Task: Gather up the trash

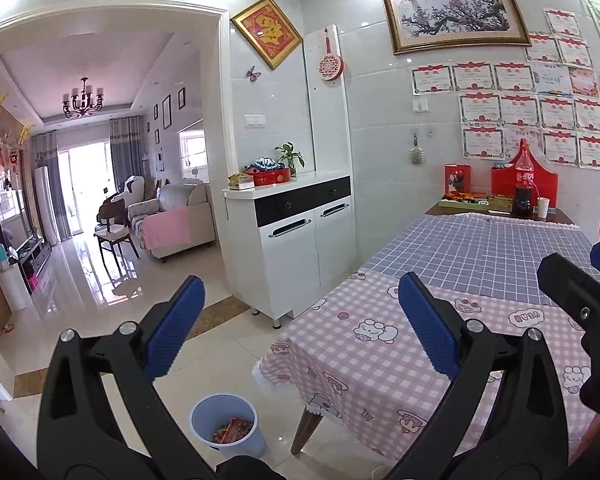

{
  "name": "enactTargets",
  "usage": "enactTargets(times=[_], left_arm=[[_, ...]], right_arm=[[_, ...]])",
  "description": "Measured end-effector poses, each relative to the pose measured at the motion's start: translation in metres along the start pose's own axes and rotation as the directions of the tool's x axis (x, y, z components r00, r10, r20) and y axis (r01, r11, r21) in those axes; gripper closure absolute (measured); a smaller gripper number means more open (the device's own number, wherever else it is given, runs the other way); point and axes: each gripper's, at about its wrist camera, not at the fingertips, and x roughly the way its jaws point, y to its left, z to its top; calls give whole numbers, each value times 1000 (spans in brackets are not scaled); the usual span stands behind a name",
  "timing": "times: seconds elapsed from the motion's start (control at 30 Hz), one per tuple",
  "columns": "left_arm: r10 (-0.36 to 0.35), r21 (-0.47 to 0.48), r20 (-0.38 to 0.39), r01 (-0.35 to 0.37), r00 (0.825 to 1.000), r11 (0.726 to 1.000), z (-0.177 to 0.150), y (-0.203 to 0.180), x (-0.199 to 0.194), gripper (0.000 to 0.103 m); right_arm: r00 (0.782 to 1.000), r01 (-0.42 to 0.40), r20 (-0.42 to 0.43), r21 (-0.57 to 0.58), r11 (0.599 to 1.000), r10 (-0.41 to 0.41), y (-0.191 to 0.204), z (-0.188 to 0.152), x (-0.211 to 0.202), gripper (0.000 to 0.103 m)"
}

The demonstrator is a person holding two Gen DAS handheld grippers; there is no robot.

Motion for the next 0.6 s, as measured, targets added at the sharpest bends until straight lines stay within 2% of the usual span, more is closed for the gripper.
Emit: enactTargets(times=[0.6], left_arm=[[20,-13,-14,-20,1000,1000,-3,6,6,8]], right_arm=[[1000,-15,-26,-10,1000,15,8,-1,13,8]])
